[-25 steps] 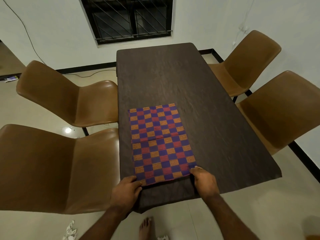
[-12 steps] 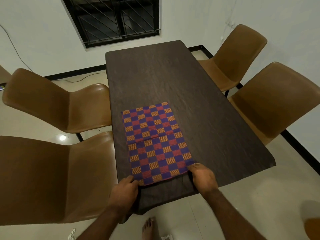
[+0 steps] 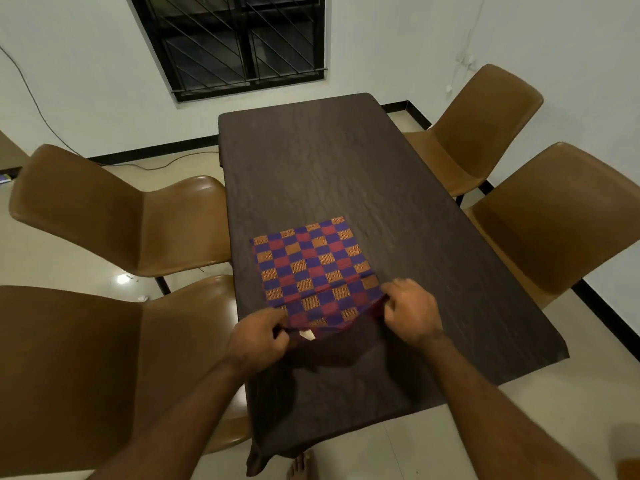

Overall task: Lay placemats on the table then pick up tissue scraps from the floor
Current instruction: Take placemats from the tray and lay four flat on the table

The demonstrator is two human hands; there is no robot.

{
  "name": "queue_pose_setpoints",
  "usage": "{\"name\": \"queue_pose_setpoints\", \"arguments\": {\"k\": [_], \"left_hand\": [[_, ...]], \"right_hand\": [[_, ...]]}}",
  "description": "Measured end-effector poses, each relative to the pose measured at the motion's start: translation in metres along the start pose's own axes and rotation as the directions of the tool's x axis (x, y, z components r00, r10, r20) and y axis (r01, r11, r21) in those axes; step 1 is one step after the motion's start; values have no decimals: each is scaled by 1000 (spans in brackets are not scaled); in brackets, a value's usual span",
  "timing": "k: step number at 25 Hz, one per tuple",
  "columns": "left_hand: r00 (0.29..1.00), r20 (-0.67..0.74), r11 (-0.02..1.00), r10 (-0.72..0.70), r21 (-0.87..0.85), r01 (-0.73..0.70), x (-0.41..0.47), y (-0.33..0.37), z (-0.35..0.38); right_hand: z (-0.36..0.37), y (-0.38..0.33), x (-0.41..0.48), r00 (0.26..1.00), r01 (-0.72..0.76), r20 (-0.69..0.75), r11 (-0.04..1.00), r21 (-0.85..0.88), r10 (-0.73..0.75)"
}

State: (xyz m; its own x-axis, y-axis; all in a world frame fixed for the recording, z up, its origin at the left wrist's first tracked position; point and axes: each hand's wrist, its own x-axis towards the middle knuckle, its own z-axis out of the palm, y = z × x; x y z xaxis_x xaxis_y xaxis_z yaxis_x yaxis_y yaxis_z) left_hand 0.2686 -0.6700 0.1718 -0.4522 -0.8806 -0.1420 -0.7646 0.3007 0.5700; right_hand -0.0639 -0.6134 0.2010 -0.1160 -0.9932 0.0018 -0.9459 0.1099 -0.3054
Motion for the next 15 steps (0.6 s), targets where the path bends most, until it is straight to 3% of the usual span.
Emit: {"name": "queue_pose_setpoints", "arguments": {"k": [6,9,12,15], "left_hand": [[927,370,996,66,29,-83,-35,-18,34],[889,453,998,63,-49,-45,-27,-18,33],[965,211,964,-157,-182,196,18,-30,19],[909,-34,887,-415,-238,396,93,-53,-2]], "right_hand": [[48,39,-77,968,-6,251,1000,8,4],[52,46,-77,950,-41,312,999,16,34],[49,38,-43,978,-97,195,992,86,78],[56,23,20,975,-223,72,952,212,212]]}}
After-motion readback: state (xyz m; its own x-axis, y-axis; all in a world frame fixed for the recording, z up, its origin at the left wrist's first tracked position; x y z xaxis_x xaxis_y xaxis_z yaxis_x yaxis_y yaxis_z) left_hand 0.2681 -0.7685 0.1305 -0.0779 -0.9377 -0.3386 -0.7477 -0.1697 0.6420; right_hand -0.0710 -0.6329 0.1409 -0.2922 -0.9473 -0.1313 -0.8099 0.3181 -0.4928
